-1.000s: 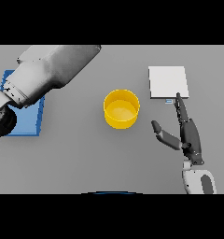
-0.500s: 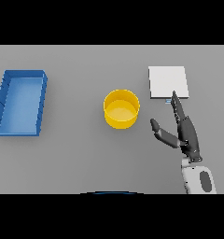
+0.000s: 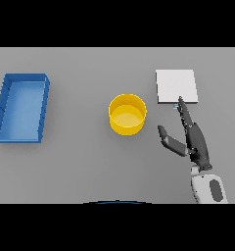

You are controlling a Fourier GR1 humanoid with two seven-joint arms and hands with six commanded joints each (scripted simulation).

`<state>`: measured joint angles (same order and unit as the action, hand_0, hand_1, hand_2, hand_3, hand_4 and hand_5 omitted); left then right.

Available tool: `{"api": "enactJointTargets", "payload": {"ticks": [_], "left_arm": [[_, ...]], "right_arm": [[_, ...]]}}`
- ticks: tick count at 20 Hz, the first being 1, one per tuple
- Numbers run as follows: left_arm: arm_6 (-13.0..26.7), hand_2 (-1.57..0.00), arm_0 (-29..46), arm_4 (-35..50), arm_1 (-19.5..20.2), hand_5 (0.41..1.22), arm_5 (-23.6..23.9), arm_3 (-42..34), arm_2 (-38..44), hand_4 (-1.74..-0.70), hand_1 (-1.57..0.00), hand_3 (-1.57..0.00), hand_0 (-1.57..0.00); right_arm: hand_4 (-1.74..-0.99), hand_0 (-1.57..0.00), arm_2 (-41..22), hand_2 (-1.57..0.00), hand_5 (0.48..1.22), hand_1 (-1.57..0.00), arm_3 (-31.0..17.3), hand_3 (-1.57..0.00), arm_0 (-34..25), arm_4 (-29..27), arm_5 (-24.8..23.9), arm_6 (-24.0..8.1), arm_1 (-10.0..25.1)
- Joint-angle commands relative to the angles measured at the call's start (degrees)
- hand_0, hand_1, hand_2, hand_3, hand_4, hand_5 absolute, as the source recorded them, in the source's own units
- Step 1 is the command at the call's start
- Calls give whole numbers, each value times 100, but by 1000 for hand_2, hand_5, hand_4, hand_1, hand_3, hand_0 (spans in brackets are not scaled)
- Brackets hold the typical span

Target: Pick up the red beaker and tilt it to pour out 1 green nut into yellow bowl. Pick up the yellow bowl and place it on the metallic measuring scale.

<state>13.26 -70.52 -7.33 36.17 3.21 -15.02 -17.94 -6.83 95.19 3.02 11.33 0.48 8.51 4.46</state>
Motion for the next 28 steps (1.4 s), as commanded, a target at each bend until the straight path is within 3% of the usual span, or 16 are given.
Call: {"api": "enactJointTargets", "payload": {"ticks": [1,3,7,9,13,15,16,17,19,20,23,25,28], "left_arm": [[76,-1571,235,164,6,1221,109,-222,62,-1741,-1571,-1568,-1571],[83,-1571,898,491,56,1221,347,-780,132,-1741,-1571,-1569,-1571],[524,-1571,2334,1022,91,1221,871,-2291,85,-1741,-1571,-1570,-1571],[731,-1571,2872,1186,188,1151,1112,-2982,39,-1741,-1571,-1571,-1571],[1342,-1571,3447,1373,334,925,1354,-3939,-71,-1741,-1571,-1571,-1571],[1644,-1526,3541,1410,388,818,1301,-4214,-115,-1521,-1571,-1525,-1571],[1471,-1276,3656,1480,510,774,1051,-4430,-139,-1369,-1344,-1318,-1469],[1462,-1021,3741,1621,595,737,832,-4639,-127,-1232,-1075,-1055,-1175],[1315,-653,3896,2080,657,683,349,-4769,49,-1050,-687,-675,-751],[1447,-522,3894,2031,730,664,199,-4818,-54,-976,-550,-539,-601],[1652,-267,3849,1815,862,632,-41,-4805,-284,-843,-281,-276,-307],[1720,-170,3823,1606,815,627,21,-4724,-429,-813,-179,-176,-196],[1480,-87,3763,1458,760,631,188,-4636,-449,-783,-91,-90,-100]], "right_arm": [[-1129,1,-9,1,659,1,52,1,21,-14,9,8,-5],[-1131,1,6,1,669,1,87,1,61,-99,64,-15,7],[-1166,1,14,1,676,1,34,1,63,2,28,53,83],[-1174,1,-9,1,676,1,71,1,149,17,21,114,66],[-1157,1,40,1,671,1,7,1,12,-21,-10,-43,47],[-1155,1,25,1,670,1,26,1,80,-85,72,111,57],[-1153,1,28,1,670,1,-14,1,77,-71,61,89,52],[-1151,1,3,1,670,1,16,1,42,-35,19,45,17],[-1150,1,72,1,671,1,-15,1,66,-88,51,103,97],[-1153,1,42,1,670,1,11,1,90,-87,58,170,72],[-1155,1,38,1,670,1,37,1,92,-35,4,126,64],[-1157,1,24,1,665,1,53,1,68,56,-29,60,111],[-1154,1,20,1,657,1,-28,1,-6,100,-39,-14,119]]}}
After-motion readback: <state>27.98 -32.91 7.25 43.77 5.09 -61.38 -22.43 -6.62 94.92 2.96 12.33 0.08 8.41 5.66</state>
